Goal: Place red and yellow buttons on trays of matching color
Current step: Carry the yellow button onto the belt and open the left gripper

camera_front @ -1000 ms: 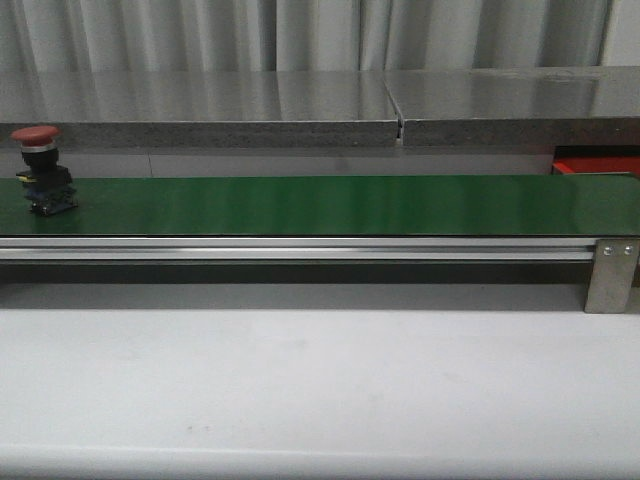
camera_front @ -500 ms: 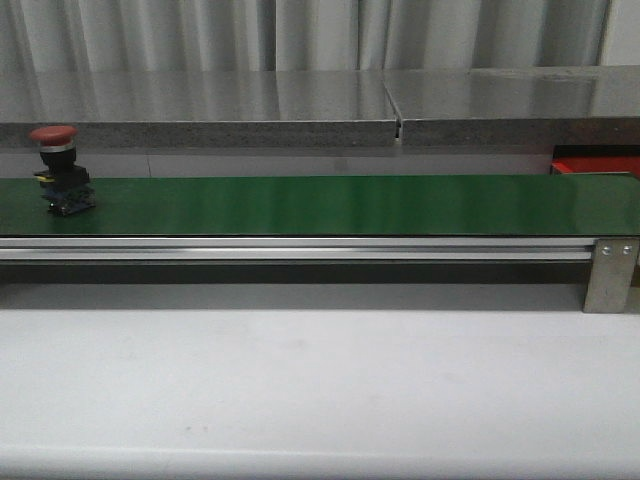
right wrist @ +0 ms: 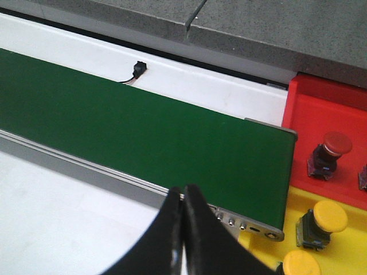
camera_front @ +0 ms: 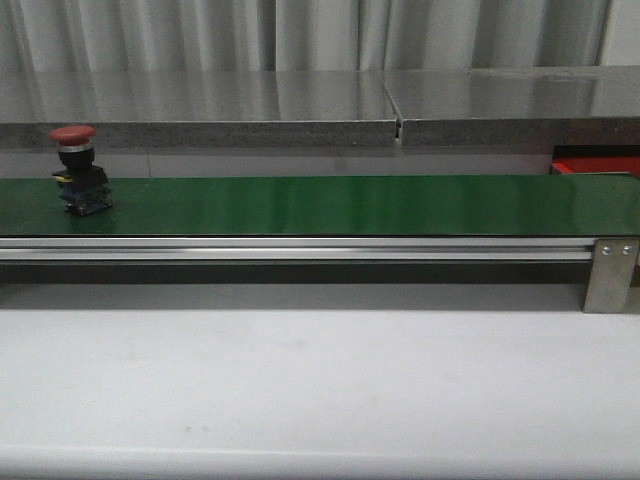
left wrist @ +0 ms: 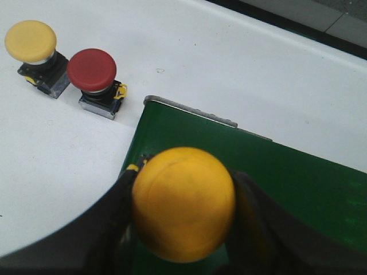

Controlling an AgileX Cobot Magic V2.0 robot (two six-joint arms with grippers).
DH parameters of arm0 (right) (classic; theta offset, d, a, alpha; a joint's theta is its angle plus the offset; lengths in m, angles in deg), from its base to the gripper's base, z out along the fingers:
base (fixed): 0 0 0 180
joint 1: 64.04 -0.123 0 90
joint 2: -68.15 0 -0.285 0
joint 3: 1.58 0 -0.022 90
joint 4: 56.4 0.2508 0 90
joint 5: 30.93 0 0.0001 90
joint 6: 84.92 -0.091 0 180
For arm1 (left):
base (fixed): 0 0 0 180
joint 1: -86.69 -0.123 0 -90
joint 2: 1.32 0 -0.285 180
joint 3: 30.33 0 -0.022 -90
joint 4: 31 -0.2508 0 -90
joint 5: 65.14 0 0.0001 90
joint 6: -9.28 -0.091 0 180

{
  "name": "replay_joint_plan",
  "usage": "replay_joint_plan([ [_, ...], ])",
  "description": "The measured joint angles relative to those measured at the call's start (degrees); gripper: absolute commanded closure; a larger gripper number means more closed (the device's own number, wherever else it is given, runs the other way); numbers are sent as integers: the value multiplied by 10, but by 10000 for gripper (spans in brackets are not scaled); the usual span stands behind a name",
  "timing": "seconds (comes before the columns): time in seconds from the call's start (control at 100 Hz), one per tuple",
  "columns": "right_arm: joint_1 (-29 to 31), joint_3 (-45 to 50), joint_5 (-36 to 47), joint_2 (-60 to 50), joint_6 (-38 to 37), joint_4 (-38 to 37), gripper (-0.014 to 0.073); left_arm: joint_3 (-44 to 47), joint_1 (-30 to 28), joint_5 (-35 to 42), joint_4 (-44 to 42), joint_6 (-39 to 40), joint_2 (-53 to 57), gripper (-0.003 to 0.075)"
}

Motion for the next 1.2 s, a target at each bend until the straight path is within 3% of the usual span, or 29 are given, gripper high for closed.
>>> replay_joint_plan([
  [0.39,0,0,0,0,0,0,701,0,0,-12,9,0,-48,738],
  [0.46,0,0,0,0,0,0,701,0,0,-13,11,0,-48,703],
  [0.51,0,0,0,0,0,0,701,0,0,-14,11,0,-48,640],
  [0.58,0,0,0,0,0,0,701,0,0,-17,12,0,-48,493],
  [0.7,0,0,0,0,0,0,701,0,0,-22,12,0,-48,132],
  [0.77,0,0,0,0,0,0,701,0,0,-26,11,0,-48,1],
  [0.94,0,0,0,0,0,0,701,0,0,-28,11,0,-48,81],
  [1.2,0,0,0,0,0,0,701,0,1,-26,34,-40,-17,82],
])
